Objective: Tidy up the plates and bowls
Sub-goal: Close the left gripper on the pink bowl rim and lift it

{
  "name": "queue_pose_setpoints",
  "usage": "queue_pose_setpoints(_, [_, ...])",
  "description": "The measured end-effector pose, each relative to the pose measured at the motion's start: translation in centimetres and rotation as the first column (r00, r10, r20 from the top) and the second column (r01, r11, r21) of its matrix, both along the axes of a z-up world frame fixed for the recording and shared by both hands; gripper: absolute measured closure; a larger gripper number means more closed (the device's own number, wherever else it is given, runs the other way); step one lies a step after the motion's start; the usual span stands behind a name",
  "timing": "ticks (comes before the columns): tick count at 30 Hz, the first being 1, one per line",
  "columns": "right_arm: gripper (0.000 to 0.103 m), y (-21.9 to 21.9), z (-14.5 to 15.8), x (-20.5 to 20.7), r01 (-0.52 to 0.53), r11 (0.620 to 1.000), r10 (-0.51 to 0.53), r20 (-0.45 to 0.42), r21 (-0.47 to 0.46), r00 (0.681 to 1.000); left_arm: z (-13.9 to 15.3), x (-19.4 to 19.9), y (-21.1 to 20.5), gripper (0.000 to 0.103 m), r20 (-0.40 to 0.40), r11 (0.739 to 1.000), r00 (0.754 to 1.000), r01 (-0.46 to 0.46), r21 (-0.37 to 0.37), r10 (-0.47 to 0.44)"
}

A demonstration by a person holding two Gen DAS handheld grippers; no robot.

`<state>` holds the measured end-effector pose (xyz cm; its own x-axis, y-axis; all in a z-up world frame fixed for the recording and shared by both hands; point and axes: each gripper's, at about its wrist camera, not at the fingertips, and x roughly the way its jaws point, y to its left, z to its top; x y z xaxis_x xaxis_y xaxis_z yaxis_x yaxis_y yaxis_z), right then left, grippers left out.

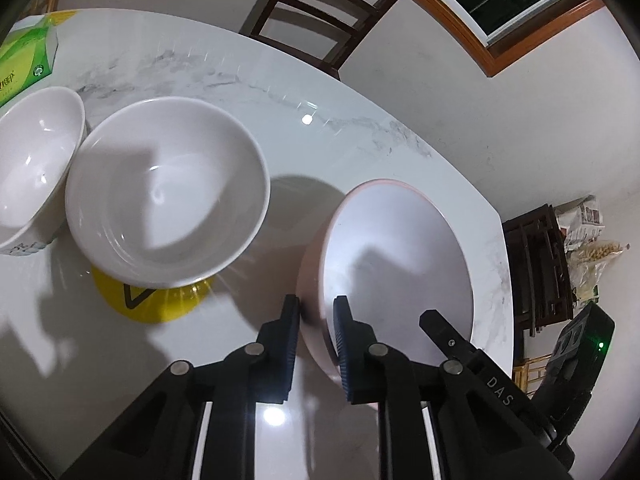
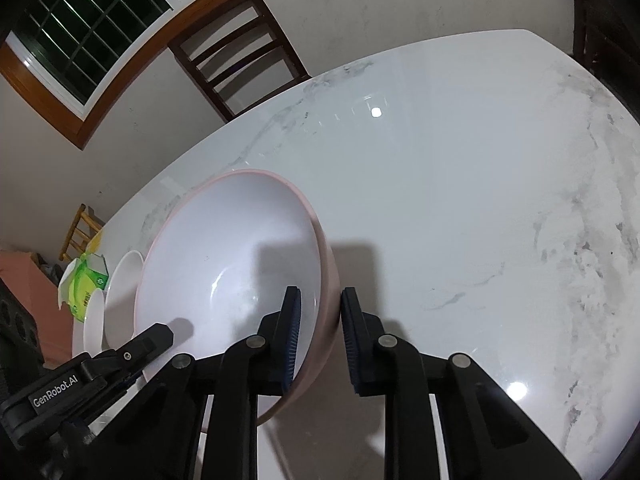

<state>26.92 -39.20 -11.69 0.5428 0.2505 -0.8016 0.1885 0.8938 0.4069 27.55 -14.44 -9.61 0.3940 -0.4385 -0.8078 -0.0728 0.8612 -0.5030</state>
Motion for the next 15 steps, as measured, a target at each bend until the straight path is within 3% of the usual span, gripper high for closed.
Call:
queue_pose_setpoints(7, [0.083,0.4,0.6,-1.6,-0.001,1.000,0.001,0.000,-0.006,1.000,0.9,-1.6,0.3,0.086,0.015,1.000,1.000,0.013,0.006,-0.013])
queue_pose_setpoints(15, [0.083,1.9,2.9,-5.7,-0.022,1.000,0.022,0.036,0.002,0.999,3.9,-6.4,1.7,0.086,0.085,0.999,0.996,-0.005,0.043,0.002])
